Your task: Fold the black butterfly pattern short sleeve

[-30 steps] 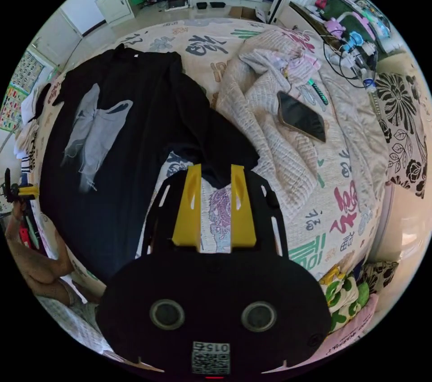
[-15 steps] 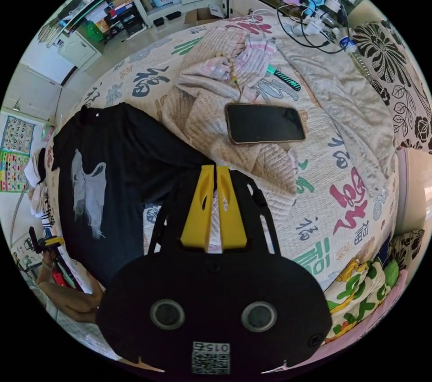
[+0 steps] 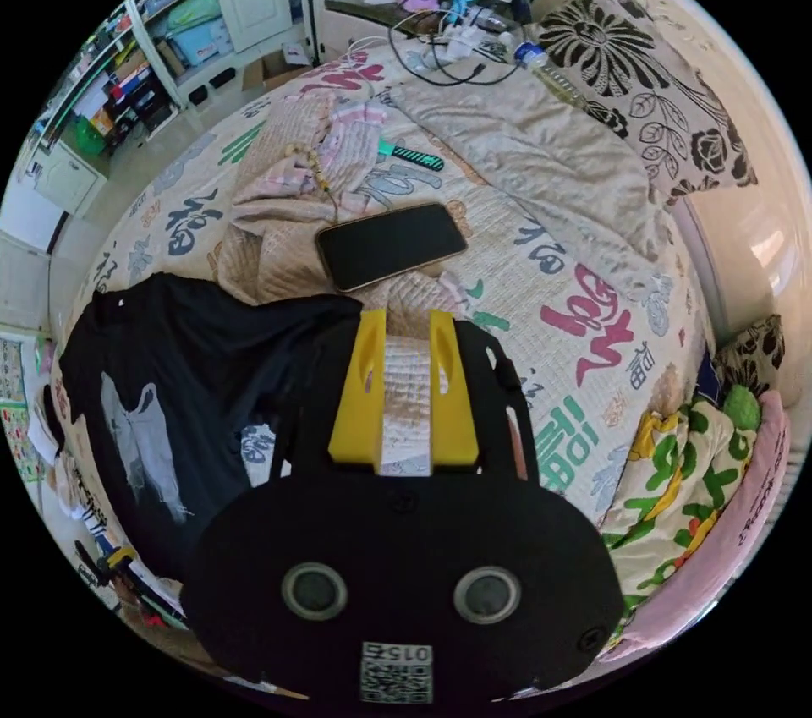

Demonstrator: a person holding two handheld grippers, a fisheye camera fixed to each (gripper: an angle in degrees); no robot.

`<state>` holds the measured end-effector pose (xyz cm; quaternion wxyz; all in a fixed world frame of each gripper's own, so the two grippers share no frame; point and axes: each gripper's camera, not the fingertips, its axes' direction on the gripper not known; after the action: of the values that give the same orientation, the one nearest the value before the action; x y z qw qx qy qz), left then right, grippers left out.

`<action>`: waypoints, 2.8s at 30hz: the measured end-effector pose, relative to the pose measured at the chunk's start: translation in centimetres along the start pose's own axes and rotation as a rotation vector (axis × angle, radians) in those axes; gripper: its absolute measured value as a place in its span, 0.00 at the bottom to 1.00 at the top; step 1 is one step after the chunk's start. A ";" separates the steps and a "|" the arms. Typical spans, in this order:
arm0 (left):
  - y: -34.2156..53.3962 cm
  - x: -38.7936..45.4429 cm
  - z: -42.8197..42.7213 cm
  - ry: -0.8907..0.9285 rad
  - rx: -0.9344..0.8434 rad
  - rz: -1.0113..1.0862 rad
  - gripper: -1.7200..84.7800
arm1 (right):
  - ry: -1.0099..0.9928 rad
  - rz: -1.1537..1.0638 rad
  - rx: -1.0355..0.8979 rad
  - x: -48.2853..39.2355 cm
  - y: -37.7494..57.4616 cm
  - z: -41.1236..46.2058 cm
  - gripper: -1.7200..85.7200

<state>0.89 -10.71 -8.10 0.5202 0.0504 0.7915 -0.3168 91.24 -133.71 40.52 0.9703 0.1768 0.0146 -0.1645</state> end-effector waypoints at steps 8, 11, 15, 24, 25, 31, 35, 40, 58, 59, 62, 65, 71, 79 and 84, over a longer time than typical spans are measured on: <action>-0.1 2.1 2.8 0.070 0.021 0.021 0.11 | -0.520 -0.122 -0.140 3.9 12.6 0.7 0.12; -0.3 3.6 4.6 0.052 -0.005 0.057 0.13 | -0.586 -0.281 -0.330 -0.1 20.6 2.1 0.14; -0.4 5.1 6.3 0.039 0.030 0.064 0.11 | -0.570 -0.379 -0.596 -3.2 29.3 5.6 0.17; -1.6 8.9 8.5 0.002 -0.024 0.152 0.01 | -0.451 -0.414 -0.611 -2.2 32.5 6.8 0.02; -1.6 9.5 8.2 0.008 -0.014 0.161 0.01 | -0.437 -0.418 -0.603 -1.7 32.7 6.4 0.02; -2.7 12.1 12.2 -0.121 -0.022 0.214 0.02 | -0.385 -0.391 -0.671 -0.3 33.9 9.2 0.04; -3.4 11.8 13.4 -0.017 -0.025 0.149 0.05 | -0.475 -0.331 -0.686 2.0 33.7 9.2 0.08; -5.1 12.9 11.9 -0.131 -0.125 0.050 0.09 | -0.532 -0.180 -0.469 8.4 31.4 6.6 0.10; -51.1 63.5 30.5 -0.055 0.151 0.890 0.13 | -0.649 0.077 -0.011 12.5 14.1 13.4 0.11; -52.0 64.5 31.5 -0.055 0.138 0.883 0.13 | -0.656 0.089 -0.011 12.7 14.2 13.6 0.10; -55.1 68.8 36.4 -0.130 0.079 0.876 0.13 | -0.687 0.074 0.008 13.6 14.8 14.0 0.06; -57.3 71.1 39.9 -0.229 0.069 0.867 0.12 | -0.756 0.062 0.014 14.5 15.7 14.2 0.03; -60.8 71.7 42.9 -0.168 0.047 0.838 0.02 | -0.708 -0.001 0.041 14.7 16.7 13.5 0.02; -62.8 66.7 35.0 0.075 0.283 0.931 0.03 | -0.558 -0.136 0.139 13.0 17.8 9.8 0.02; -64.5 68.7 38.3 0.029 0.072 1.010 0.13 | -0.551 -0.087 0.108 12.1 18.0 10.3 0.02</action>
<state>-26.34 -100.30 -47.80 0.5953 0.4493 0.6641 -0.0519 108.23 -125.18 55.24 0.9190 0.1761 -0.2506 -0.2484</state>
